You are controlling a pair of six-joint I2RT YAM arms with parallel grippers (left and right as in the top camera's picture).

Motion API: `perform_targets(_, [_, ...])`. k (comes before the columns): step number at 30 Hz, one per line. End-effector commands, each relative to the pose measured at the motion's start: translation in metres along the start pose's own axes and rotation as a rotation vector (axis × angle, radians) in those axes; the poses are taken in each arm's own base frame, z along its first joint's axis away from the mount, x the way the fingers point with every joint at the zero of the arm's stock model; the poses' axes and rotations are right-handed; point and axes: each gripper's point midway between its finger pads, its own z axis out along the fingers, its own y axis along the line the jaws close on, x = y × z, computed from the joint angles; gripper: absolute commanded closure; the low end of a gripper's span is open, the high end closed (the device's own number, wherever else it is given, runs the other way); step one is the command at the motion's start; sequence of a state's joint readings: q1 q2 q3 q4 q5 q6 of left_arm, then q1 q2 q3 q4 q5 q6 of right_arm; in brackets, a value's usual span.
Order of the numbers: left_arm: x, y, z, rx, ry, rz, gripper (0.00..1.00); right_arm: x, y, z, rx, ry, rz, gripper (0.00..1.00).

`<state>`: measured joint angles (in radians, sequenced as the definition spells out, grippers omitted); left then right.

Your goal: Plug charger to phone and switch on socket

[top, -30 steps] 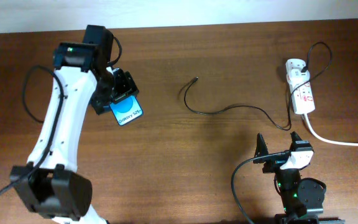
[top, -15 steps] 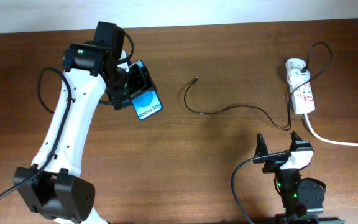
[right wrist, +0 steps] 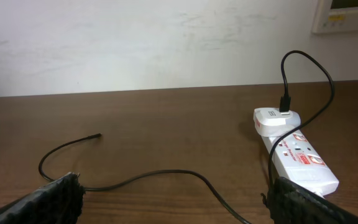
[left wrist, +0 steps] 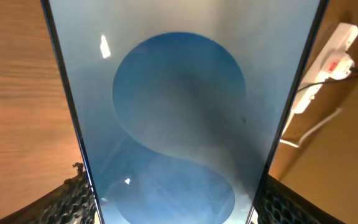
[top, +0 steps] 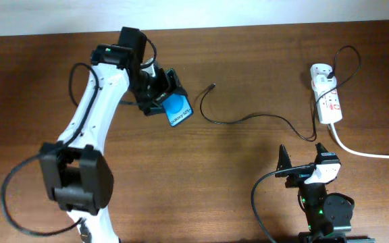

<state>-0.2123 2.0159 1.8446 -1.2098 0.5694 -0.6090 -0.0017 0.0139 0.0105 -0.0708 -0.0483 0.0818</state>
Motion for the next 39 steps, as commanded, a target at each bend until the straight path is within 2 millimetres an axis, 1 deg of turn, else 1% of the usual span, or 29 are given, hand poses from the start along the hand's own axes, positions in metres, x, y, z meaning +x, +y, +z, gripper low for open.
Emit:
perform_targets(1, [0.003, -0.023, 0.014, 0.156, 0.102, 0.011, 0.45, 0.002, 0.001, 0.0, -0.004, 0.002, 0.003, 0.02])
perform_targets(6, [-0.005, -0.046, 0.027, 0.317, 0.161, 0.046, 0.45, 0.002, 0.001, 0.0, -0.004, 0.003, 0.004, 0.02])
perform_targets(7, [-0.006, -0.047, 0.03, 0.33, 0.169, 0.039, 0.44, 0.002, 0.001, 0.0, -0.004, 0.002, 0.004, 0.02])
perform_targets(10, [-0.008, -0.072, 0.025, 0.482, 0.217, 0.071, 0.46, 0.002, 0.003, 0.0, -0.012, 0.003, 0.004, 0.02])
perform_targets(12, [-0.003, -0.08, 0.021, 0.529, 0.242, 0.091, 0.46, 0.002, 0.005, 0.0, -0.024, 0.004, 0.004, 0.02])
perform_targets(16, [0.013, -0.095, 0.005, 0.651, 0.345, 0.103, 0.47, 0.002, 0.007, 0.0, -0.039, 0.004, 0.005, 0.02])
perform_targets(18, [0.022, -0.102, -0.003, 0.708, 0.395, 0.116, 0.47, 0.002, 0.007, 0.0, -0.038, 0.005, 0.075, 0.02])
perform_targets(20, [0.023, -0.103, -0.002, 0.708, 0.4, 0.118, 0.48, 0.002, 0.007, 0.0, -0.038, 0.006, 0.164, 0.02])
perform_targets(23, [0.028, -0.105, 0.0, 0.697, 0.421, 0.093, 0.46, 0.002, 0.007, 0.0, -0.039, 0.008, 0.225, 0.02])
perform_targets(25, [0.031, -0.106, 0.002, 0.685, 0.442, 0.058, 0.46, 0.002, 0.009, 0.0, -0.047, 0.011, 0.328, 0.02])
perform_targets(26, [0.034, -0.108, 0.004, 0.676, 0.452, 0.045, 0.46, 0.001, 0.021, -0.001, -0.114, 0.026, 0.424, 0.02])
perform_targets(28, [0.036, -0.109, 0.005, 0.668, 0.464, 0.025, 0.46, 0.0, 0.049, -0.007, -0.275, 0.077, 0.532, 0.02])
perform_targets(29, [0.036, -0.109, 0.005, 0.665, 0.47, 0.009, 0.45, 0.001, 0.071, -0.015, -0.405, 0.134, 0.593, 0.02])
perform_targets(31, [0.036, -0.109, 0.005, 0.66, 0.476, -0.008, 0.44, 0.002, 0.086, -0.023, -0.495, 0.189, 0.644, 0.02])
perform_targets(35, [0.036, -0.109, 0.005, 0.659, 0.478, -0.015, 0.42, 0.004, 0.099, -0.031, -0.577, 0.225, 0.637, 0.02])
perform_targets(39, [0.036, -0.109, 0.005, 0.658, 0.478, -0.015, 0.43, 0.001, 0.097, -0.029, -0.566, 0.21, 0.634, 0.02])
